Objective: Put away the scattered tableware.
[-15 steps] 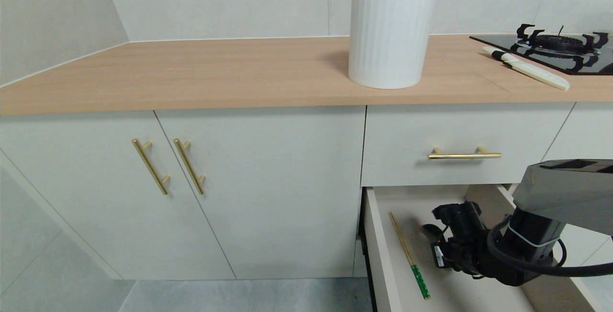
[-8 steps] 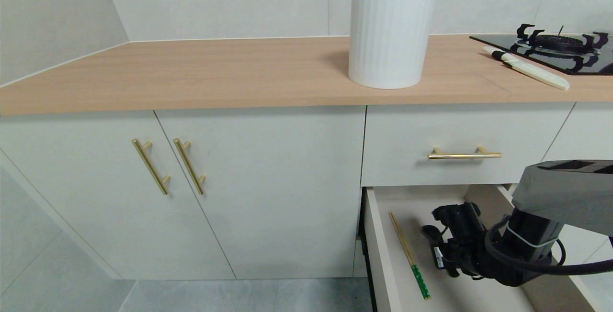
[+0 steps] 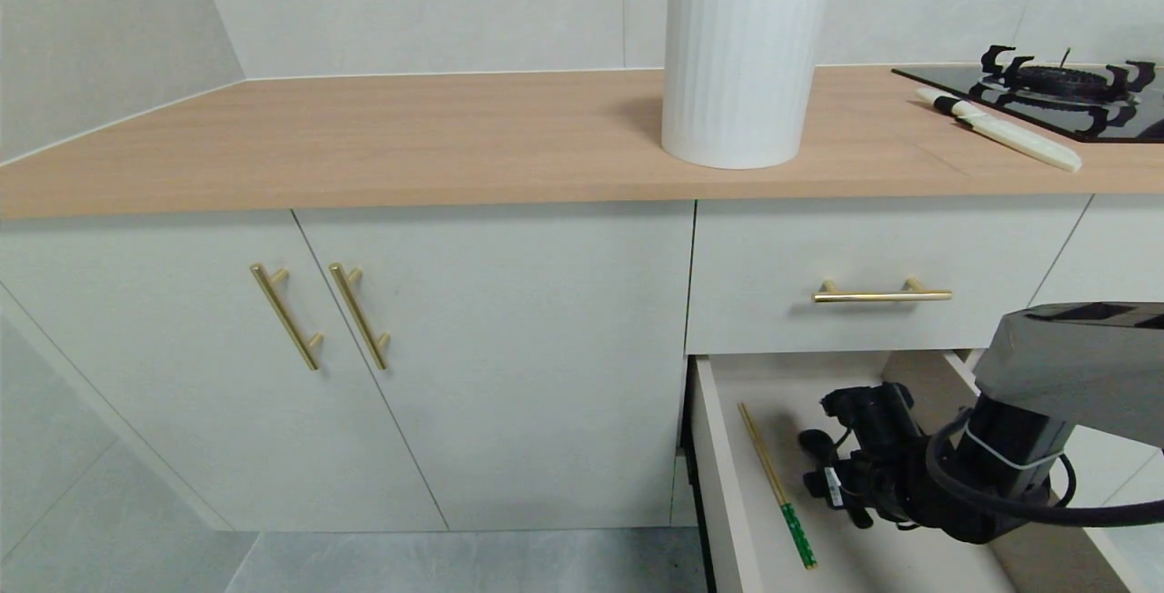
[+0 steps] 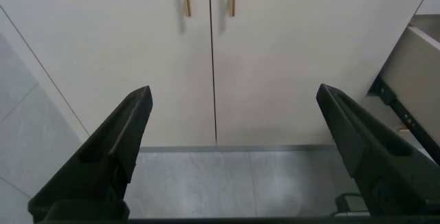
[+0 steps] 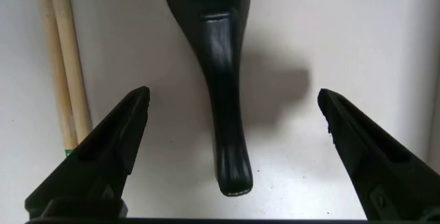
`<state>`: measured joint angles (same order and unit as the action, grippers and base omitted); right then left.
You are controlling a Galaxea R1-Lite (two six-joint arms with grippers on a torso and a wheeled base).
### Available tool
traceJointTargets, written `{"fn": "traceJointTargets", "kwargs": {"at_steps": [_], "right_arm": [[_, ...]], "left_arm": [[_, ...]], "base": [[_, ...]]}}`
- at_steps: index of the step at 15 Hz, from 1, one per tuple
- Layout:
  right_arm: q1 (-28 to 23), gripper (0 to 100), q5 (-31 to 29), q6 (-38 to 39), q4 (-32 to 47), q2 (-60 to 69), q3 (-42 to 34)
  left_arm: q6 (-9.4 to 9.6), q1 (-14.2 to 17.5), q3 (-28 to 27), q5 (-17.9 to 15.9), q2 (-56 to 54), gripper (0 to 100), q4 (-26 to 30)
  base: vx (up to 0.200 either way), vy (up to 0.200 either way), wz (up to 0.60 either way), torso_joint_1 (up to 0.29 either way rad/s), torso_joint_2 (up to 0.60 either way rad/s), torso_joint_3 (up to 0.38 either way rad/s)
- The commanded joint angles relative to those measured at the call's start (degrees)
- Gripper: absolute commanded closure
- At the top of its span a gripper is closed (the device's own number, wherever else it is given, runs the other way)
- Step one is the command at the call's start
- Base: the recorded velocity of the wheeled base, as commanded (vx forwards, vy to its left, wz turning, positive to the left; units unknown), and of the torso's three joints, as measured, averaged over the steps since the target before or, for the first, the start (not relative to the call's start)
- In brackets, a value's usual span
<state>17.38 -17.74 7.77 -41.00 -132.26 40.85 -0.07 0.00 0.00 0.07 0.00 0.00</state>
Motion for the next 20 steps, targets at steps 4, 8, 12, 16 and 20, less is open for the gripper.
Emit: {"fn": "traceJointTargets", "kwargs": {"at_steps": [4,8,12,16,20], "right_arm": [[-0.1,0,0.2,-0.2,2.9,11.2,-2.0],[0.3,0,4.3,-0.1,18.8,26.4,-1.2],[1.2,0,6.0,-0.1,32.0,35.6,1.9],[3.5,0,7.1,-0.1,37.5,41.2,2.0],[4.8,0,7.4,-0.3,43.3,43.8,2.9]], "left_arm": [[-0.01,0.0,0.0,0.0,0.0,0,0.0],[0.07,0.0,0.0,0.0,0.0,0,0.0],[-0.01,0.0,0.0,0.0,0.0,0,0.0],[-0.19,0.0,0.0,0.0,0.0,0,0.0],[-0.10,0.0,0.0,0.0,0.0,0,0.0]], "base": [[0.000,0.000,0.00,0.000,0.00,0.000],[0.000,0.000,0.00,0.000,0.00,0.000],[0.000,0.000,0.00,0.000,0.00,0.000],[-0.200,0.000,0.00,0.006,0.00,0.005],[-0.200,0.000,0.00,-0.001,0.01,0.000]]}}
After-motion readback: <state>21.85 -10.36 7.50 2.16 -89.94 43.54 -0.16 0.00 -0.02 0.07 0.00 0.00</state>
